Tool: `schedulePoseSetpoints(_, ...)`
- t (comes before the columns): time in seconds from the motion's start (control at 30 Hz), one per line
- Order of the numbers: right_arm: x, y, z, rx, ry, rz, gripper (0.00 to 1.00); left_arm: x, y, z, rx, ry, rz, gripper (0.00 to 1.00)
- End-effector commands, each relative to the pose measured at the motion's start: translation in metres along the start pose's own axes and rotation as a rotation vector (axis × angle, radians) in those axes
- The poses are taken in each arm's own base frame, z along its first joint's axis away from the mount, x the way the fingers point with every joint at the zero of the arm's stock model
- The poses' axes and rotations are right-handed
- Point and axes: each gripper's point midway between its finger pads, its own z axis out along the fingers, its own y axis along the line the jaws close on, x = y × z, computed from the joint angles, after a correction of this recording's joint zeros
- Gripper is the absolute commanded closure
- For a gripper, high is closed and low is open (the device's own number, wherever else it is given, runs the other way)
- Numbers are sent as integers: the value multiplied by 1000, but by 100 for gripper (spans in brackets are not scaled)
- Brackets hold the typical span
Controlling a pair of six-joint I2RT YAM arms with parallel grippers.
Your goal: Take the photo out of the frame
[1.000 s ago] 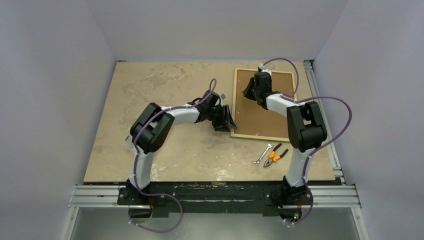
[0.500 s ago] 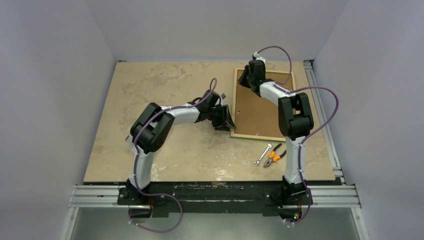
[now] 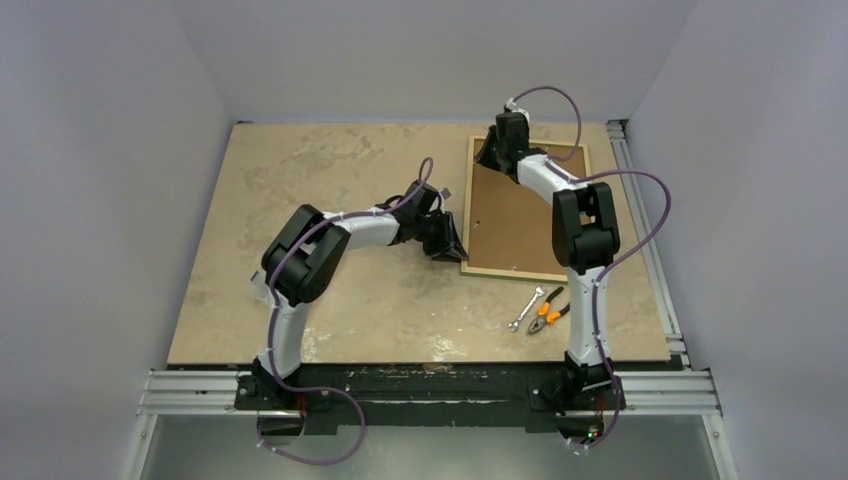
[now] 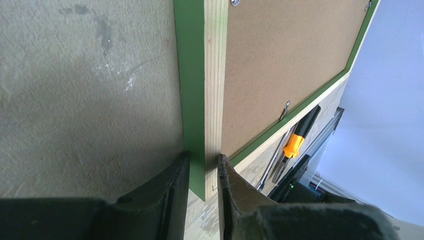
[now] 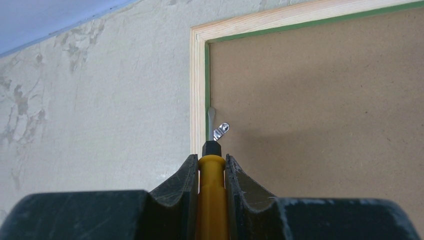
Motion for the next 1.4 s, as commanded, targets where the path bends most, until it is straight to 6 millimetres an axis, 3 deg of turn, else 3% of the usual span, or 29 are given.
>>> schedulePoseSetpoints(0.0, 25, -1, -4, 6, 128, 49, 100, 5, 10, 6, -13, 18, 5, 79)
schedulePoseSetpoints(0.13, 46, 1, -18, -20, 234, 148, 100, 5, 10, 7, -11, 19, -3, 83)
schedulePoseSetpoints(0.4, 53, -2, -33, 30, 313, 206, 100, 3, 10, 7, -19, 14, -10, 85)
schedulePoseSetpoints(0.67, 46, -10, -39, 58, 310, 190, 100, 5, 12, 6, -37, 12, -13, 76)
schedulePoseSetpoints(0.9, 37, -32, -61, 50, 288, 258, 100, 3, 6, -3, -34, -10, 9, 71)
schedulePoseSetpoints(1.0, 26, -22, -71, -58, 245, 212, 100, 2, 3, -6, -29, -16, 16, 67)
schedulePoseSetpoints(1.07, 17, -14, -87, -102, 219, 180, 100, 2, 1, -11, -28, -26, 27, 63)
schedulePoseSetpoints(1.2, 19, -26, -120, -75, 187, 104, 100, 5, 2, -20, -38, -38, 53, 46)
schedulePoseSetpoints(1.33, 45, -35, -160, -68, 213, 39, 100, 15, -1, -33, -39, -39, 84, 34)
schedulePoseSetpoints(1.37, 60, -42, -170, -59, 235, 26, 100, 18, -1, -37, -37, -41, 88, 32)
